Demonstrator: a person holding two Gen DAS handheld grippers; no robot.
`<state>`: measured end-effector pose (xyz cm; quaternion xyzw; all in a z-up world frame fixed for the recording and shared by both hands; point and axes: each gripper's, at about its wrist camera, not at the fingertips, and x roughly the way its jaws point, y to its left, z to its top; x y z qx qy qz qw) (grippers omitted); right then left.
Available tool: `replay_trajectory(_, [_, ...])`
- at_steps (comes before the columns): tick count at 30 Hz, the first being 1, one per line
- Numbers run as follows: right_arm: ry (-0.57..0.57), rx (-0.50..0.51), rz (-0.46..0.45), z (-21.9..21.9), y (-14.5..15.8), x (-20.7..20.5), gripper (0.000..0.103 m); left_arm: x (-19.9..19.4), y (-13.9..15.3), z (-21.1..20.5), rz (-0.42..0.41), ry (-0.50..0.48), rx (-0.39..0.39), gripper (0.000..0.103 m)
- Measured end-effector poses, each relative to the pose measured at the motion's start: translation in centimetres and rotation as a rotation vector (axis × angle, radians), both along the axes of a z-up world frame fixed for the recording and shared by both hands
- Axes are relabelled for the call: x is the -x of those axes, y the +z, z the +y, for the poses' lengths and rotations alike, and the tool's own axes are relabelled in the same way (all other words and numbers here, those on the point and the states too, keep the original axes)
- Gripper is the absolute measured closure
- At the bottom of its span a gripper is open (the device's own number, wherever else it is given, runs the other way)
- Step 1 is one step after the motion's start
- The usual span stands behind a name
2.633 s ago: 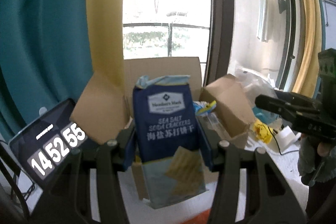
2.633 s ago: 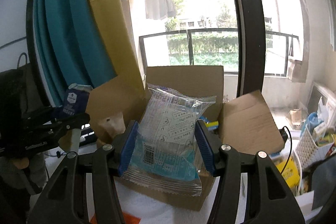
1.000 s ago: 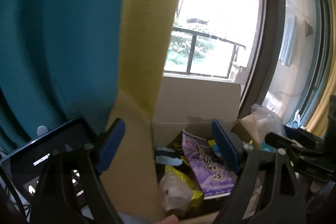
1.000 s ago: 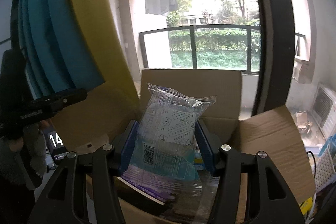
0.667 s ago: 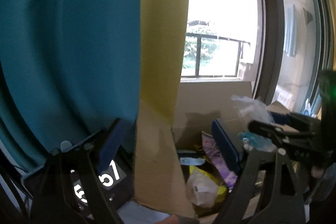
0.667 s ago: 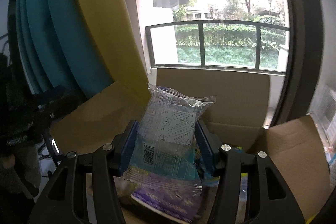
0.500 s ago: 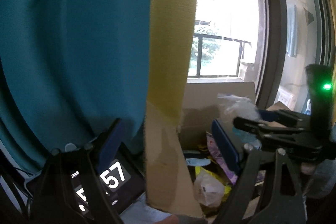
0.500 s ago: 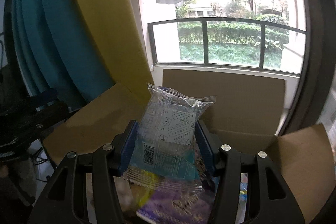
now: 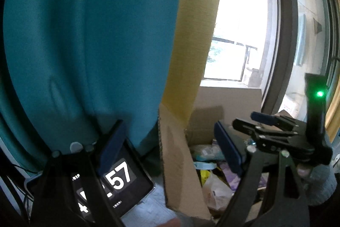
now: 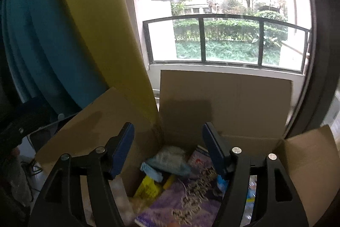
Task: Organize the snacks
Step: 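Move both tools back from the box toward the orange bag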
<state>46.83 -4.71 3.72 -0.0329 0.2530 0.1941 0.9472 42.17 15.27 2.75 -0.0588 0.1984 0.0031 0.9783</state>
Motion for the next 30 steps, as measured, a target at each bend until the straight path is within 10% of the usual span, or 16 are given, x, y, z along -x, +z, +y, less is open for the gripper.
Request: replay_trajectory(30, [0.001,0.003,0.029,-3.4,-1.0,16.9,0.033,11.6,-0.4,-5.9,0.029,-0.072,-0.012,0.018])
